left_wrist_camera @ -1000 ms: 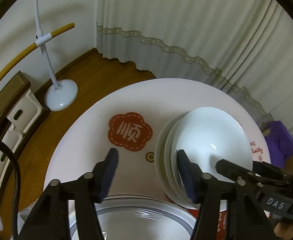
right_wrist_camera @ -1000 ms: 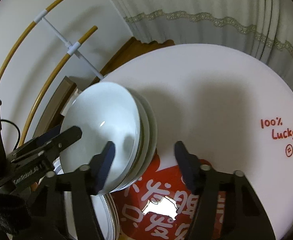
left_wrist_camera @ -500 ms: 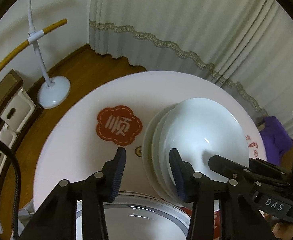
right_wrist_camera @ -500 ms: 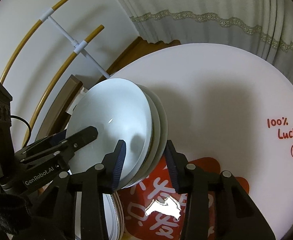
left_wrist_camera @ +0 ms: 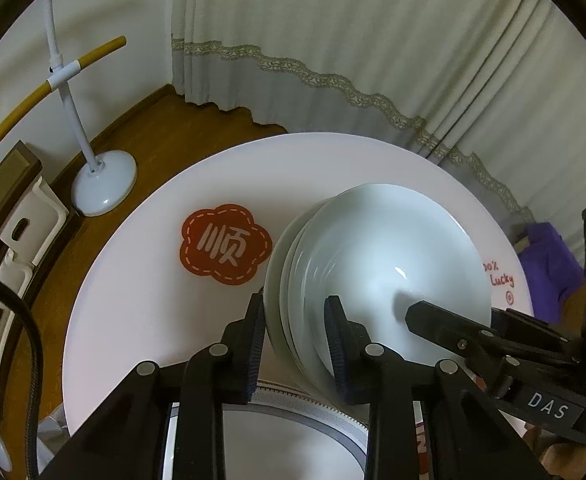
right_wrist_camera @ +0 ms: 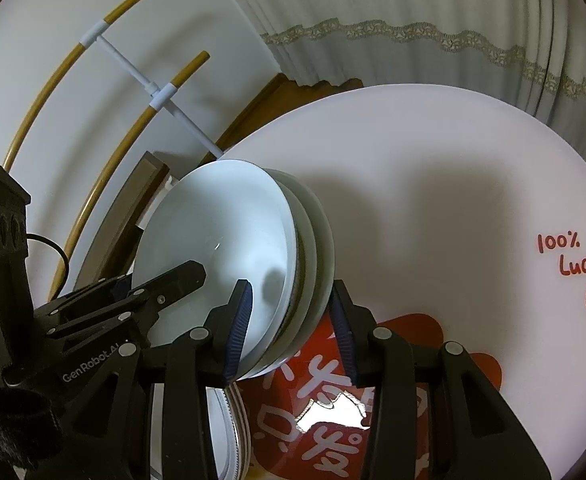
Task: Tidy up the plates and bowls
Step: 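Move both grippers to the bowl stack and close on its rim, then lift the nested white bowls with both grippers toward the plate stack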
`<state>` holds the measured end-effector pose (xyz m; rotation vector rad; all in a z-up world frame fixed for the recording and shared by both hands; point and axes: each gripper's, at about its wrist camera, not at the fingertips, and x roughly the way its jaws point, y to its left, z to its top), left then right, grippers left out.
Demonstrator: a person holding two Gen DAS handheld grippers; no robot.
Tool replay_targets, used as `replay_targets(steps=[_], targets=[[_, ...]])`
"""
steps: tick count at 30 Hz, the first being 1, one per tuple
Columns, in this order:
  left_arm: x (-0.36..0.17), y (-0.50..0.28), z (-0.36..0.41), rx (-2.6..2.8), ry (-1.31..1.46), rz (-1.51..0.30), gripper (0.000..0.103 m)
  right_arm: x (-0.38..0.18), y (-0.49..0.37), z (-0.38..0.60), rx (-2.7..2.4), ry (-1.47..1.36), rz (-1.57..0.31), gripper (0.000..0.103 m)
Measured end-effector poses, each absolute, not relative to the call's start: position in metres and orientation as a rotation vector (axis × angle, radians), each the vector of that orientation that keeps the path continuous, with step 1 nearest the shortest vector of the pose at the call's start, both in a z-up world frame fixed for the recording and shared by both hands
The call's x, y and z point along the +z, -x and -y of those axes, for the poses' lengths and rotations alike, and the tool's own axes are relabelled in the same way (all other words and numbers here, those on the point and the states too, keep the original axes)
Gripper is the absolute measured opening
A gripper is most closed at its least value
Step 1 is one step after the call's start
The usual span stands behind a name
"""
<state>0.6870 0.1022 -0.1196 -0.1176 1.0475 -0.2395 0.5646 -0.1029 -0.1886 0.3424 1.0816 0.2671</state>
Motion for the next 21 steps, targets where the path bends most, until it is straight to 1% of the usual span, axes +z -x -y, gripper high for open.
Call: replay_targets(steps=[4, 21], targets=[[-0.118, -0.686, -0.103, -0.234, 0.124, -1.046, 0.025, -0.189, -0.566, 0.1, 0.264, -0.325, -1.079, 0.042], [-0.106, -0.674, -0.096, -0.207, 0.127, -1.026, 0.024, -0.192, -0.56, 0.1, 0.24, -0.288, -1.073, 0.035]])
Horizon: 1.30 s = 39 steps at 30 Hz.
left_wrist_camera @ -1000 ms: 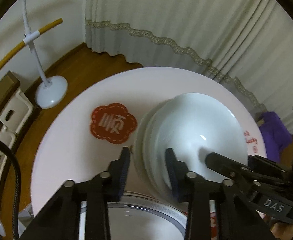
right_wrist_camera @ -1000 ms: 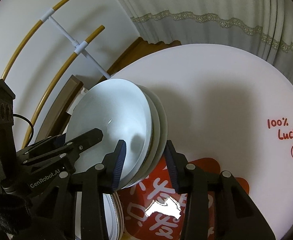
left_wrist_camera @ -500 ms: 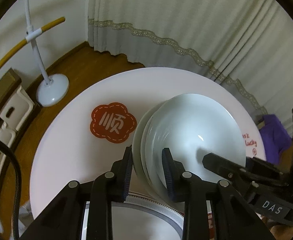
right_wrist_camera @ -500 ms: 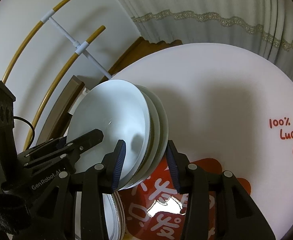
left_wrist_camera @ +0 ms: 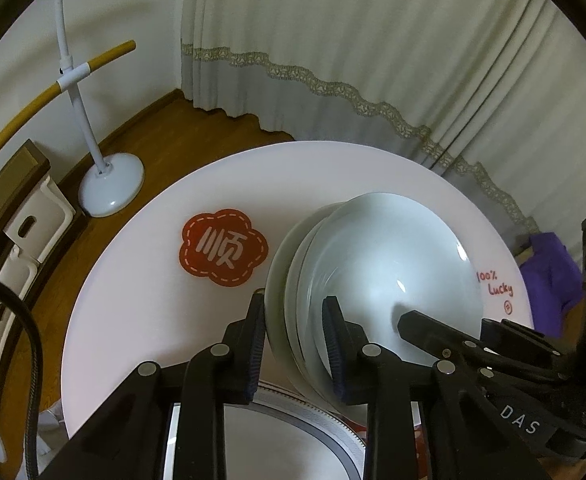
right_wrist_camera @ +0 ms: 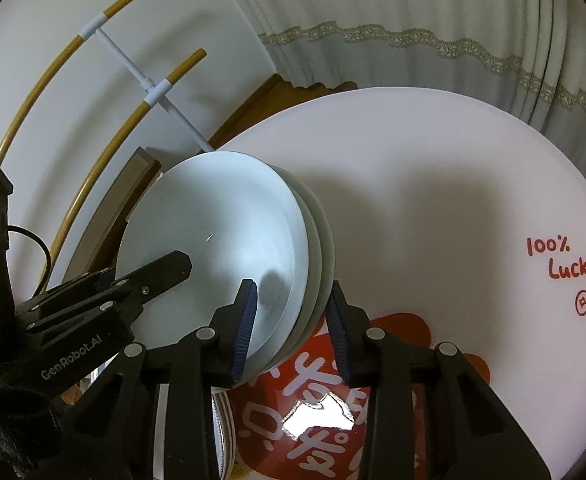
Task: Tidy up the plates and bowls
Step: 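Lift the nested white bowls with both grippers toward the plate stack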
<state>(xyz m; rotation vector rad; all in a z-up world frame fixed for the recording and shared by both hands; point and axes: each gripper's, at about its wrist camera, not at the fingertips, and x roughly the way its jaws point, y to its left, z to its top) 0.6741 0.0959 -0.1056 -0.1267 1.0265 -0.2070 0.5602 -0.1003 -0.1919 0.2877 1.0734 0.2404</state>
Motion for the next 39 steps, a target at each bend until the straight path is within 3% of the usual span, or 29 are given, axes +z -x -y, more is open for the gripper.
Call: replay_targets(steps=[39], targets=[[-0.083, -0.649, -0.086, -0.209, 0.111, -0.982, 0.022, -0.175, -0.537, 0.112, 0.246, -0.305, -1.025, 0.033]])
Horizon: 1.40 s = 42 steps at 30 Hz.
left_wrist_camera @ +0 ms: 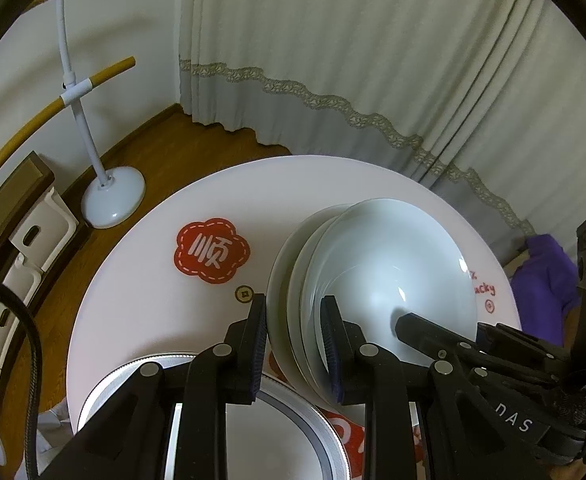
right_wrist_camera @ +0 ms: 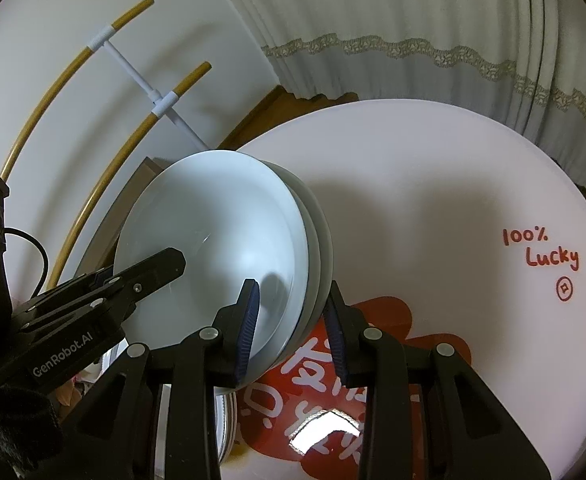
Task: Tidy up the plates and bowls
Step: 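Lift the nested white bowls with both grippers toward the plate stack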
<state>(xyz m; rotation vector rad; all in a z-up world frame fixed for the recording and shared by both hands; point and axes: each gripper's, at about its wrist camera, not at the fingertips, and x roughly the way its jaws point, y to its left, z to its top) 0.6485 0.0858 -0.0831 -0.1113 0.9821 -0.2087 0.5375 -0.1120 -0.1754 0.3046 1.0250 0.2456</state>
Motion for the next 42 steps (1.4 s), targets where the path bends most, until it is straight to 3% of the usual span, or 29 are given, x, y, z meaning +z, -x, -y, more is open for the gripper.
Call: replay_targets(steps=[18, 42], targets=[[-0.057, -0.606, -0.091, -0.213, 0.112, -0.931, 0.022, -0.145, -0.506, 0.111, 0.255, -0.297, -0.979, 0.033], [-0.048, -0.504, -0.168, -0.152, 0.157, -0.909, 0.022, -0.145, -0.438, 0.03, 0.326, -0.256, -1.003, 0.033]])
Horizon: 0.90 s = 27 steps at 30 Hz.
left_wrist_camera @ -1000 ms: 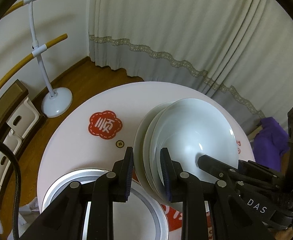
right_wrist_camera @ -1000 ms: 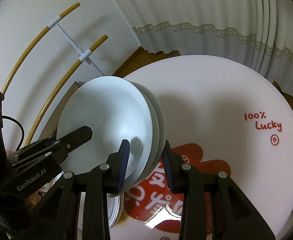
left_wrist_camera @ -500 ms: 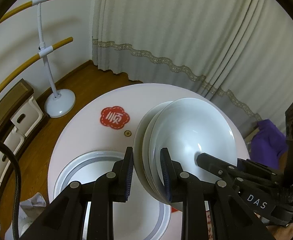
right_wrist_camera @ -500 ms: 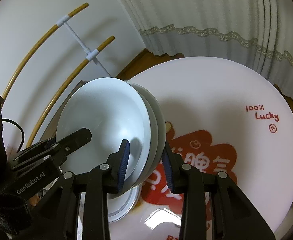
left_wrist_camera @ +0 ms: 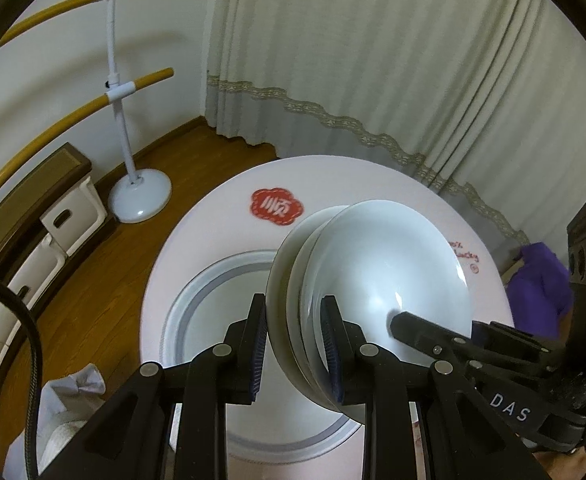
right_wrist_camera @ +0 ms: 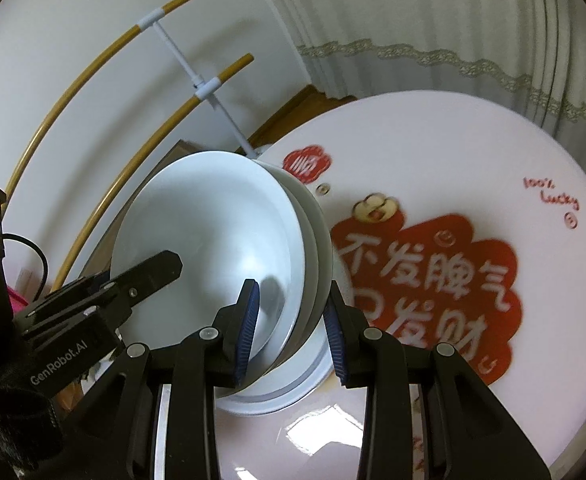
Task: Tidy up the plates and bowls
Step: 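Lift the nested white bowls with both grippers toward the plate stack, then carry the bowls with both grippers over the grey-rimmed plate stack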
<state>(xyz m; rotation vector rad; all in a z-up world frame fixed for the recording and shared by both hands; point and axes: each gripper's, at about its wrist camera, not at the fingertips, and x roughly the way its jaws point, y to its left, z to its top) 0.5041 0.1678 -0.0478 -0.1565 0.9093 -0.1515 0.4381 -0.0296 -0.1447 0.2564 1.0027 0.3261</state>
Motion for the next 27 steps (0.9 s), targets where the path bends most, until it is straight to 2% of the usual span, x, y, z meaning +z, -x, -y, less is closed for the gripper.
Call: replay_targets(steps=[9, 27], targets=[[-0.064, -0.476, -0.19, -0.131, 0.168, -0.945, 0.022, -0.168, -0.423, 0.005, 0.342, -0.257, -1.041, 0.033], [-0.084, -0.488, -0.193, -0.138, 0.194, -0.994, 0.022, -0.179, -0.426, 0.0, 0.317, -0.241, -1.074, 0.033]])
